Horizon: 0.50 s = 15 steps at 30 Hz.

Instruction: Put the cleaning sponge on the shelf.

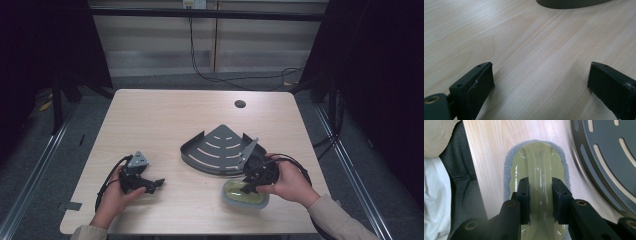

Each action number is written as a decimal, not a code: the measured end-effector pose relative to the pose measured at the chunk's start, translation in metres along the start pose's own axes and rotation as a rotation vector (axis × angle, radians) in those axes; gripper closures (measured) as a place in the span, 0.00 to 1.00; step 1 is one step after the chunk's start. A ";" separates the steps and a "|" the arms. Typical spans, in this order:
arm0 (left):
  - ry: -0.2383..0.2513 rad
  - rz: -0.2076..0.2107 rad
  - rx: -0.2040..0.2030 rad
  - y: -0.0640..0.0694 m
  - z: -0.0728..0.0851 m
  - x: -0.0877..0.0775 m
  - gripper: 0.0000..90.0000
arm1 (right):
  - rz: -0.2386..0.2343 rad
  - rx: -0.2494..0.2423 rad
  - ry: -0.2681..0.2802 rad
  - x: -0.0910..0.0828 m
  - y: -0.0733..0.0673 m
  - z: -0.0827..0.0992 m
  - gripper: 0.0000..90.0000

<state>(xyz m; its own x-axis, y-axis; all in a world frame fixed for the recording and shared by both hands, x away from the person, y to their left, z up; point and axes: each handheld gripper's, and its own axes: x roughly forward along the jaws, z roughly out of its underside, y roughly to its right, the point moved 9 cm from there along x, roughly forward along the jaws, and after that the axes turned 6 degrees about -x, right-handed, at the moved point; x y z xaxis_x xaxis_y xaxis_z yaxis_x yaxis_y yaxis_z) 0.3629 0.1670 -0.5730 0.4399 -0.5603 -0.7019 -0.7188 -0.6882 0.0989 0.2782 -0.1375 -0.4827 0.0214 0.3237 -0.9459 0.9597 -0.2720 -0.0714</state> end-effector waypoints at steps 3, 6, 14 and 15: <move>0.001 0.000 0.000 0.000 0.000 0.000 0.07 | 0.006 0.002 -0.018 -0.004 0.002 0.000 0.79; 0.001 0.001 0.000 0.000 0.000 0.000 0.07 | 0.011 0.003 -0.028 -0.006 0.003 0.000 0.79; 0.001 0.001 0.000 0.000 0.000 0.000 0.07 | 0.023 -0.001 -0.044 -0.015 0.007 -0.004 0.79; 0.000 0.001 0.000 0.000 0.000 0.000 0.07 | 0.028 0.003 -0.042 -0.017 0.008 -0.004 0.79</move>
<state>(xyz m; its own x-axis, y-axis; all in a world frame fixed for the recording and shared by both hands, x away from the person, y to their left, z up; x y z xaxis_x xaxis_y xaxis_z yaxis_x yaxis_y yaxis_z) 0.3629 0.1670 -0.5730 0.4394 -0.5610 -0.7016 -0.7194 -0.6875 0.0992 0.2868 -0.1412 -0.4660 0.0359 0.2774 -0.9601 0.9581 -0.2826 -0.0458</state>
